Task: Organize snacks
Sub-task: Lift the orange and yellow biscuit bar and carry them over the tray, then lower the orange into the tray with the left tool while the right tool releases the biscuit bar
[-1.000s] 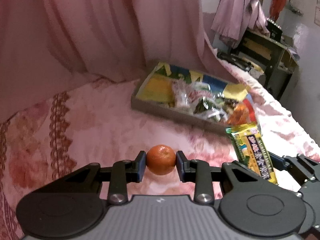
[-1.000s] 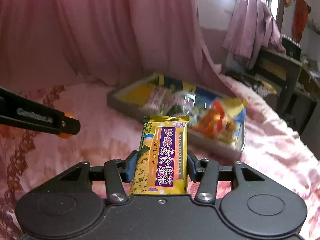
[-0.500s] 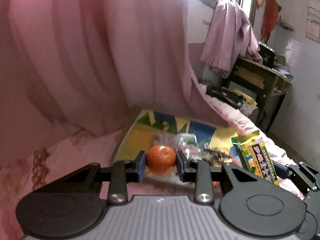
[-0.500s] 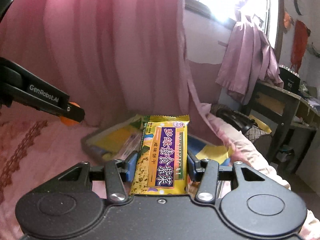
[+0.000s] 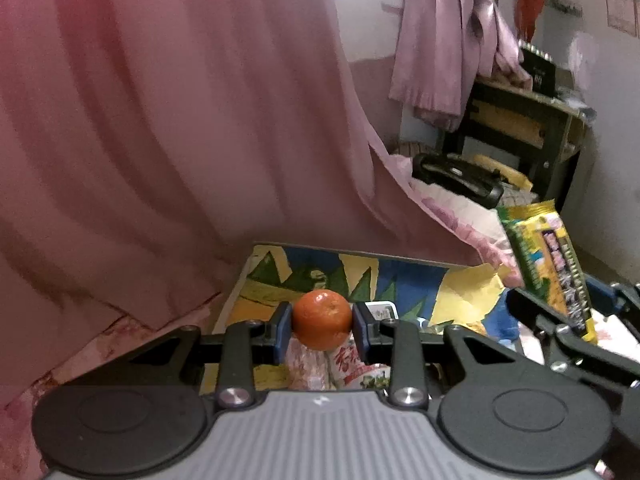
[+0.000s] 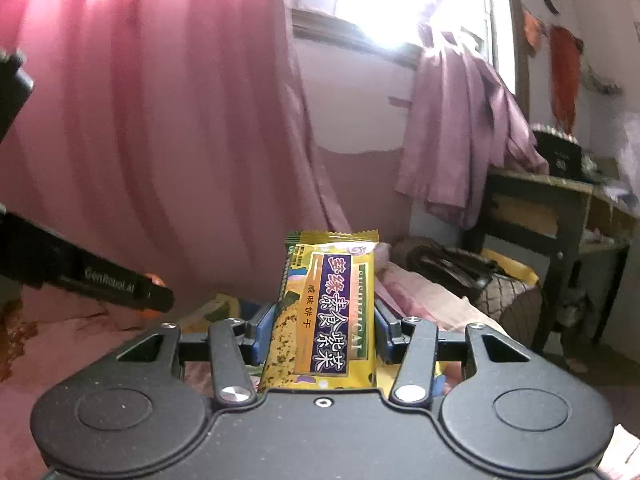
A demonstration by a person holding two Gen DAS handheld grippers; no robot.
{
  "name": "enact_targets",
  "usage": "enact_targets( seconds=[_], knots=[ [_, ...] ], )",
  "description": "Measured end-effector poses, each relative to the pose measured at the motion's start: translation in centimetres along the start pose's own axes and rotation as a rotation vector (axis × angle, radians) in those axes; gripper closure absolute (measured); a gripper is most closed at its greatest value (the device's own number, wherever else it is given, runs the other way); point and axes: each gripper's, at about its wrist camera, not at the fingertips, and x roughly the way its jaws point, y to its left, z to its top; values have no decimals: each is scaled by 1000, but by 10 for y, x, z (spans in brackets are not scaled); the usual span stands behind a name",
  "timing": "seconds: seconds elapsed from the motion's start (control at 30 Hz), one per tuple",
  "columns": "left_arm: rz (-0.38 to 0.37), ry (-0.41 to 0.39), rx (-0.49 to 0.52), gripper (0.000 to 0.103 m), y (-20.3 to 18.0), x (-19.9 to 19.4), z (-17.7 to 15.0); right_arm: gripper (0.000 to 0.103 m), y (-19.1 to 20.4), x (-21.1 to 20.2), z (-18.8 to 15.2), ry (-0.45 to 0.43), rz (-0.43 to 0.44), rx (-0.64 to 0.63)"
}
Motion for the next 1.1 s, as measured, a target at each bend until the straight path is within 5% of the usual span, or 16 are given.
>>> enact_targets(
  seconds=[0.47,0.73,1.1],
  knots=[
    [50,144,20,68,-16,80,-6,52,-25,70,-18,194,31,129],
    [57,174,41,68,-21,96,-19,52,-25,96,-40,327,52,200],
    [53,201,21,68,-15,104,-28,52,-23,103,-51,380,68,213]
  ],
)
